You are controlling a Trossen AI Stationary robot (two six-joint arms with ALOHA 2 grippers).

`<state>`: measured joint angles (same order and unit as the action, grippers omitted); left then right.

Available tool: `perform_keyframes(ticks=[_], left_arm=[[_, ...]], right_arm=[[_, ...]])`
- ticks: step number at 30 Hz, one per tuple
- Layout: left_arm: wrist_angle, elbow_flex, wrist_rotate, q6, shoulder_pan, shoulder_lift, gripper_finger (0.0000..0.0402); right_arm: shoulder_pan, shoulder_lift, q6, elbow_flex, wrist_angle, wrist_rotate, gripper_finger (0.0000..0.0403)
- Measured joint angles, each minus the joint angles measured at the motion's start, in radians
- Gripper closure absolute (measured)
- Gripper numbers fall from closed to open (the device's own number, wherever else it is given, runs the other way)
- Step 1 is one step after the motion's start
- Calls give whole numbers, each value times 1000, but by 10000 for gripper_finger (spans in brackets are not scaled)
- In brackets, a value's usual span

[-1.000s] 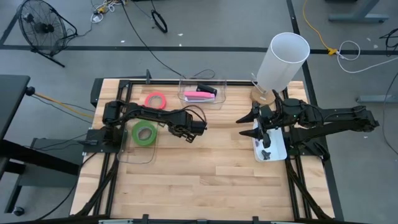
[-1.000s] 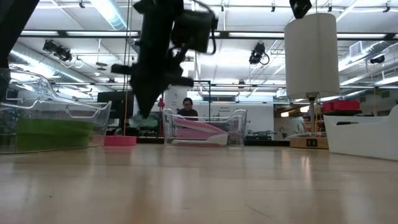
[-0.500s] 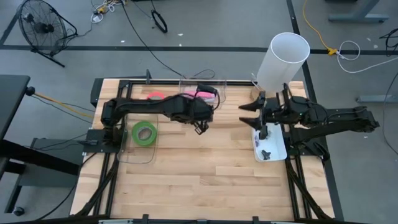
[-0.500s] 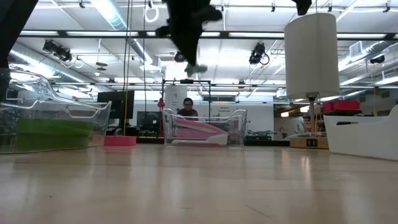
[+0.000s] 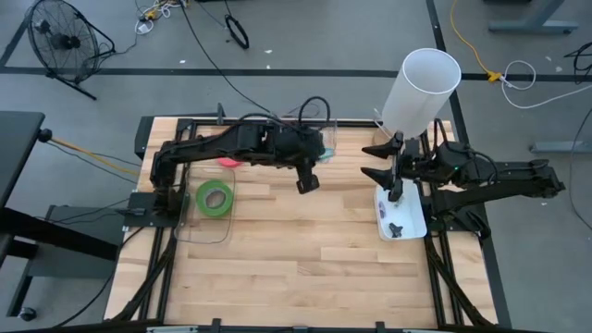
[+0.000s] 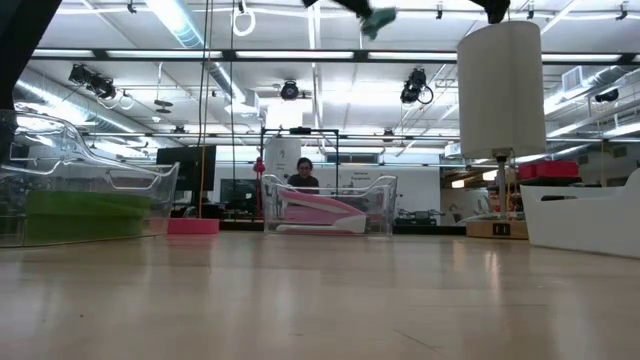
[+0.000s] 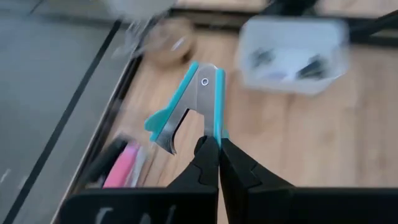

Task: Pick and place Stapler, Stapler remover, tape
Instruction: Put the blue staple remover into the white bin

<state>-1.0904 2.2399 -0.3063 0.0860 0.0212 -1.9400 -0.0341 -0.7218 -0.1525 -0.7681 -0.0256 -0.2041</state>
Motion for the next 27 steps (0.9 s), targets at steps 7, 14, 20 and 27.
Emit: perform_keyframes(ticks=[7, 14, 20, 27], left_arm=[[102, 12, 105, -22, 0, 0, 401], [166, 11, 179, 0, -3, -5, 401], [193, 11, 227, 12, -3, -5, 401], [189, 11, 252, 25, -8, -31, 401]], right_arm=[[0, -7, 0, 0, -55, 14, 117], [0, -28, 4, 0, -58, 13, 119], [0, -56, 3, 0, -57, 14, 119], [0, -70, 4, 0, -51, 14, 119]])
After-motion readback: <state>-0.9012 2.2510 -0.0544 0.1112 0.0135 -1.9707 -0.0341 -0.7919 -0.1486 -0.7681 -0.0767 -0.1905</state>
